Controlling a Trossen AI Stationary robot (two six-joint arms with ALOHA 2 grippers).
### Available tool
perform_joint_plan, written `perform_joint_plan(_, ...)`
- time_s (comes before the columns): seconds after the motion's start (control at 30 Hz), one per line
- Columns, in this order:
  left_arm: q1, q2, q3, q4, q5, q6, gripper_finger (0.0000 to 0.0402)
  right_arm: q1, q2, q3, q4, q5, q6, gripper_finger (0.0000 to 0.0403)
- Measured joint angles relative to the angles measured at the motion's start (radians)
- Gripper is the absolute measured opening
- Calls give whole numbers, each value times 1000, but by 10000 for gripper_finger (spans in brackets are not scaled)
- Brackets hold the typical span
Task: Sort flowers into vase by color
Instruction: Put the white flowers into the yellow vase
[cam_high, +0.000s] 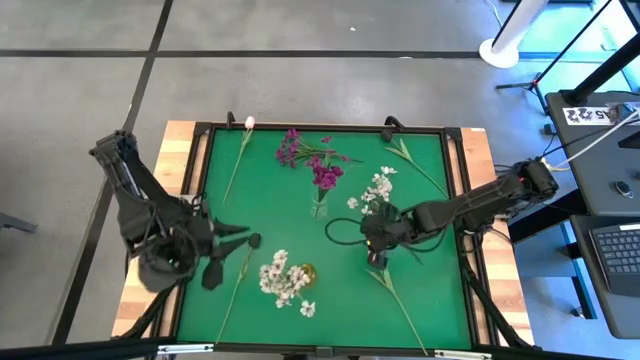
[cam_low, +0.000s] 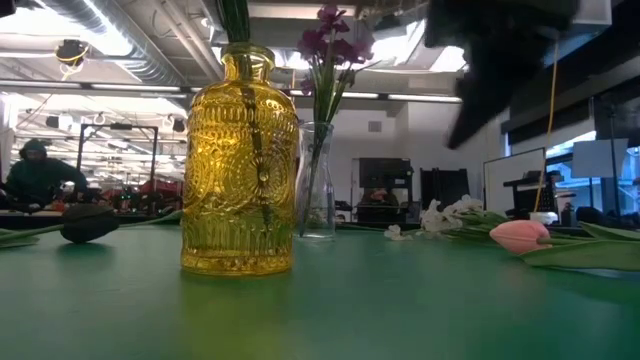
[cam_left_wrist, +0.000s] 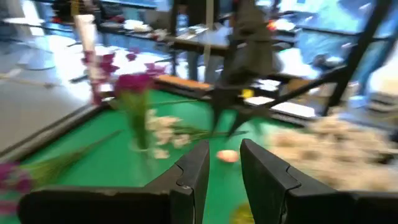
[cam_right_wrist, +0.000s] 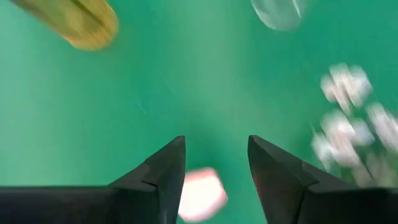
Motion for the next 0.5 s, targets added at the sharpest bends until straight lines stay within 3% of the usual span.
perform_joint_plan(0.1, 74, -40, 0, -144, 42, -82, 87, 0, -19, 0, -150, -1, 73, 161)
perform_joint_plan(0.27, 228, -80, 0, -368, 207, -258, 87, 0, -24, -1, -353, 10, 159, 157)
perform_joint_plan(0.5, 339, -75, 0, -490, 338, -338, 87, -17, -31, -73, -354, 18, 215, 156)
